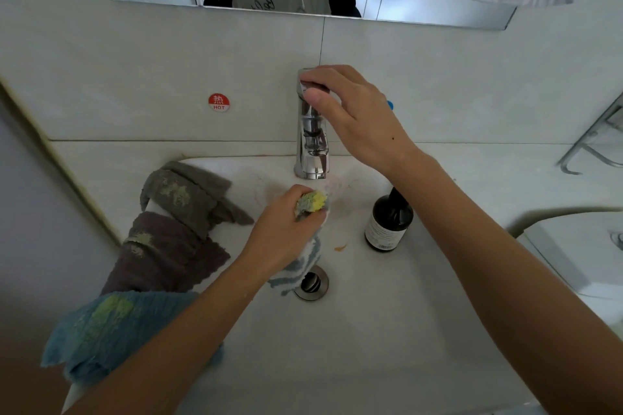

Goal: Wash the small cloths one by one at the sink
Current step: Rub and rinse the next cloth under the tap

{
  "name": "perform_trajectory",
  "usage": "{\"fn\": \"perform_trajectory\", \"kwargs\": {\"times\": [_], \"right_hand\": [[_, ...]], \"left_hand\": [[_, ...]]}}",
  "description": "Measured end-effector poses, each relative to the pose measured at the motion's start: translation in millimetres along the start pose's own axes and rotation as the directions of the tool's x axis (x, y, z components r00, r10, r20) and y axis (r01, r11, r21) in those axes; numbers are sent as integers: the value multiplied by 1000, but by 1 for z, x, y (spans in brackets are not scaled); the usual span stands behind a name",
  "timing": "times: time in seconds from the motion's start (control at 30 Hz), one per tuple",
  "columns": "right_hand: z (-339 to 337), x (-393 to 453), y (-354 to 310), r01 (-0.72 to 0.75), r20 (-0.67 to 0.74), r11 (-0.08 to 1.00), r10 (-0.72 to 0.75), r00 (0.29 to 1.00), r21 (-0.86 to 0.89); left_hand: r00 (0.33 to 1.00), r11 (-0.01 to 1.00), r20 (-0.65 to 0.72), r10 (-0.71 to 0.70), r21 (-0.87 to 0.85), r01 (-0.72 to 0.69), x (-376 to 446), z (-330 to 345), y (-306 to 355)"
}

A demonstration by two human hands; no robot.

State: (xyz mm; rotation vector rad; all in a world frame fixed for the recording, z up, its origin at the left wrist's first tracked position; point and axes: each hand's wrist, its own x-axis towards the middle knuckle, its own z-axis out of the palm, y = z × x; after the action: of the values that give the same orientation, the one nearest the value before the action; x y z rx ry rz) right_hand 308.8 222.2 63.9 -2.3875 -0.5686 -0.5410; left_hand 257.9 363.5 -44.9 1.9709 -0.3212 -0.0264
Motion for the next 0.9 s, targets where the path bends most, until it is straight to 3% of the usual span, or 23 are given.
{"fn": "perform_trajectory", "kwargs": {"times": [0.4,0.9], "right_hand": [[-4,4,-3,-8,16,1000,8,1000,2],[-8,10,-12,-50,7,999,50,999,12]], "left_hand": [[998,998,-24,-53,-25,53,2,-3,-1],[999,997,7,-54,63,53,3,1,-7]]}}
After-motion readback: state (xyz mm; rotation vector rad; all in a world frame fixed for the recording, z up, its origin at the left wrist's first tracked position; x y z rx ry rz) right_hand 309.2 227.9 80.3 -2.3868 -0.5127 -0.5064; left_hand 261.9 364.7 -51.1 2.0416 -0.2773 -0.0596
